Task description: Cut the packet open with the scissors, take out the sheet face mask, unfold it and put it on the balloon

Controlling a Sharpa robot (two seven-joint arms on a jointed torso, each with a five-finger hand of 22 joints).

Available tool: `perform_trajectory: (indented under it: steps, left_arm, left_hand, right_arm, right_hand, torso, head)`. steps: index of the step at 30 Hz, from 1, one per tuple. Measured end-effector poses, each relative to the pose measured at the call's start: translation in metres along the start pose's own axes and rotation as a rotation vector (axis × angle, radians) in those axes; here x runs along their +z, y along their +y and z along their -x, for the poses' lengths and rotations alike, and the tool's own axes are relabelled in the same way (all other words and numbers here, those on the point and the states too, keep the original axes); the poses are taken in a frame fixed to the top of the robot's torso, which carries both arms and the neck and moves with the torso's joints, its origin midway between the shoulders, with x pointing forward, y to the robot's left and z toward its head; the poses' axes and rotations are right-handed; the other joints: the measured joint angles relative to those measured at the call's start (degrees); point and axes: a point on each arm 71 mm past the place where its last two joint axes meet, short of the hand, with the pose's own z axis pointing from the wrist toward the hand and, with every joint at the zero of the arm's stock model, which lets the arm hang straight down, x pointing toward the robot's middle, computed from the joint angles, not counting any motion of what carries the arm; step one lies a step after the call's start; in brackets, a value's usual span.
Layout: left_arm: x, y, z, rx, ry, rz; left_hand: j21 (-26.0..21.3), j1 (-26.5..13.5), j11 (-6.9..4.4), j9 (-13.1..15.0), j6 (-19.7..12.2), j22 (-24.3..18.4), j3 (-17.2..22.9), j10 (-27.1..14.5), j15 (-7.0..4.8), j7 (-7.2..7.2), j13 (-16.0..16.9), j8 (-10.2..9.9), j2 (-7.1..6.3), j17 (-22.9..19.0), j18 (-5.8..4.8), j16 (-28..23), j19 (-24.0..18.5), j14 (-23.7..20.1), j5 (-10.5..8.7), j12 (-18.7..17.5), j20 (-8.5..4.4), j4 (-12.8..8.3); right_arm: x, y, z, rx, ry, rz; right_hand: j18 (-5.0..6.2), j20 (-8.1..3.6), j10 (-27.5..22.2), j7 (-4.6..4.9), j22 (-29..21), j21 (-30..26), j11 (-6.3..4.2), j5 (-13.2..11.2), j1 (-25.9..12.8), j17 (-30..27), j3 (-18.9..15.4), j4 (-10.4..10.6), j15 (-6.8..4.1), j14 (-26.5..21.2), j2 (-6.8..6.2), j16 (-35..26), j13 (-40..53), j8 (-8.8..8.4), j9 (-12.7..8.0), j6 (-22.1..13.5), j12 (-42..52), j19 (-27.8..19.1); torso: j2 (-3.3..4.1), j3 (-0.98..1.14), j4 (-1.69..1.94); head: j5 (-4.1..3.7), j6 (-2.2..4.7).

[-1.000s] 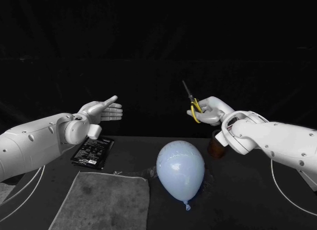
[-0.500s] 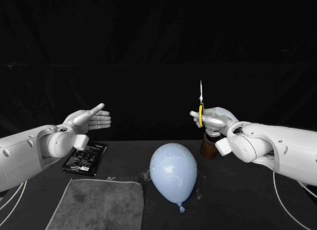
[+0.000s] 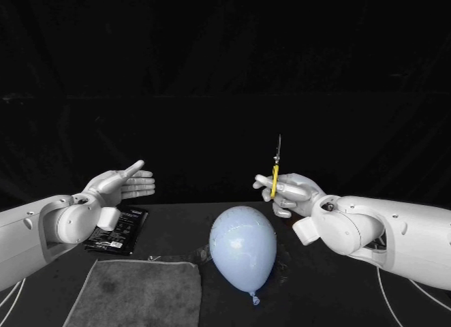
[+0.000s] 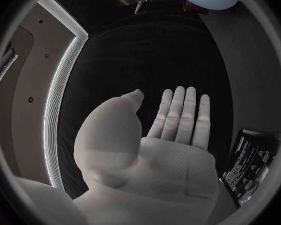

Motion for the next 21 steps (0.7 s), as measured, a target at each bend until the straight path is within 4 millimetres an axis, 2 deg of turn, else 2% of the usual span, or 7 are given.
perform_trajectory:
  steps: [3,6,9,14,16,19,21]
  left_arm:
    - [-0.002,0.001,-0.002,-0.006,0.007,0.0]
    - [-0.004,0.002,-0.004,-0.01,0.014,-0.001]
    - [-0.005,0.002,-0.005,-0.013,0.016,-0.001]
    - [-0.006,0.003,-0.004,-0.019,0.016,0.0]
    - [-0.006,0.004,-0.004,-0.021,0.015,0.0]
    - [-0.007,0.005,-0.004,-0.025,0.015,0.001]
    - [-0.007,0.006,-0.004,-0.026,0.014,0.003]
  left_hand:
    - [0.2,0.0,0.0,0.0,0.0,0.0,0.0,0.0,0.0,0.0,0.0,0.0,0.0,0.0,0.0,0.0,0.0,0.0,0.0,0.0,0.0,0.0]
    - [0.2,0.3,0.0,-0.1,0.0,0.0,0.0,0.0,0.0,0.0,0.0,0.0,0.27,0.0,0.0,0.0,0.0,0.0,0.0,0.0,0.0,0.0]
    - [0.2,0.3,0.0,-0.1,0.0,0.1,0.0,0.0,0.0,0.0,0.0,0.0,0.27,0.0,0.0,0.0,0.0,0.0,0.0,0.0,0.0,0.0]
    - [0.2,0.3,0.0,-0.1,0.0,0.1,0.0,0.0,0.0,-0.01,0.0,0.0,0.27,0.0,0.0,0.0,0.3,0.0,0.0,0.0,0.14,0.0]
    - [0.2,0.3,0.0,-0.1,0.0,0.0,0.0,0.0,0.0,-0.01,0.0,0.0,0.27,0.0,-0.01,0.0,0.4,0.0,0.0,0.0,0.01,0.0]
    - [0.2,0.5,0.0,-0.1,0.0,0.0,0.0,0.0,0.0,-0.01,0.0,0.0,0.51,0.0,0.0,0.0,0.4,0.0,0.0,0.0,0.02,0.0]
    - [0.2,0.6,0.0,-0.2,0.0,0.0,0.0,0.0,0.0,-0.01,0.0,-0.1,0.43,0.0,-0.01,0.0,0.4,0.0,0.0,0.0,0.01,0.0]
  right_arm:
    - [0.0,0.0,-0.01,0.029,0.024,0.004]
    - [0.0,0.0,-0.021,0.05,0.052,0.006]
    - [-0.001,0.0,-0.031,0.065,0.079,0.006]
    - [-0.002,0.002,-0.042,0.08,0.116,0.006]
    - [-0.002,0.002,-0.046,0.085,0.131,0.006]
    - [-0.001,0.004,-0.053,0.088,0.149,0.004]
    - [-0.001,0.004,-0.057,0.088,0.16,0.001]
  right_hand:
    - [0.02,0.52,0.7,1.44,0.0,-0.4,0.67,-0.2,1.3,-0.3,2.4,-2.4,0.74,0.1,-0.03,-0.3,-11.6,-3.07,-2.2,-1.4,-9.5,0.4]
    - [0.02,1.46,0.8,2.82,0.0,-0.4,0.75,-0.2,3.6,-0.4,7.6,-7.0,2.0,0.0,-0.58,-0.3,-18.1,-5.07,-3.1,-3.3,-16.7,0.9]
    - [0.01,2.37,1.7,3.7,0.0,-0.4,1.75,-0.2,3.6,-0.4,11.5,-9.4,2.72,0.1,-0.55,-0.3,-23.5,-5.65,-3.2,-4.3,-21.5,1.0]
    - [0.01,2.62,1.7,3.76,0.0,0.5,1.78,-0.2,3.2,-0.4,12.7,-10.5,2.72,0.1,-0.16,-0.3,-24.7,-5.24,-2.7,-4.4,-21.8,1.3]
    - [0.0,2.45,1.7,2.93,0.0,0.5,1.84,-0.2,2.9,-0.6,13.5,-11.2,2.05,-0.1,0.13,-0.3,-20.4,-4.03,-2.0,-3.9,-18.1,1.4]
    - [-0.03,0.9,1.0,1.24,0.0,2.1,2.54,0.3,1.8,0.4,13.7,-11.5,0.88,-0.1,1.14,1.1,9.8,-0.45,0.6,-3.2,-12.9,2.2]
    - [-0.04,0.25,1.0,0.41,0.0,3.2,2.54,0.2,1.4,1.3,12.1,-11.7,0.38,0.1,1.6,2.3,20.6,2.4,2.2,-3.2,-12.4,2.9]
  torso:
    - [0.0,-0.06,0.03]
    - [0.0,-0.07,0.11]
    - [0.0,-0.1,0.16]
    - [-0.07,-0.18,0.16]
    - [-0.11,-0.21,0.19]
    - [-0.2,-0.26,0.26]
    - [-0.29,-0.27,0.33]
  head:
    - [0.26,-0.04]
    - [0.6,-0.25]
    - [1.13,-0.46]
    - [1.8,-0.77]
    - [2.1,-0.86]
    - [2.6,-1.12]
    - [2.89,-1.34]
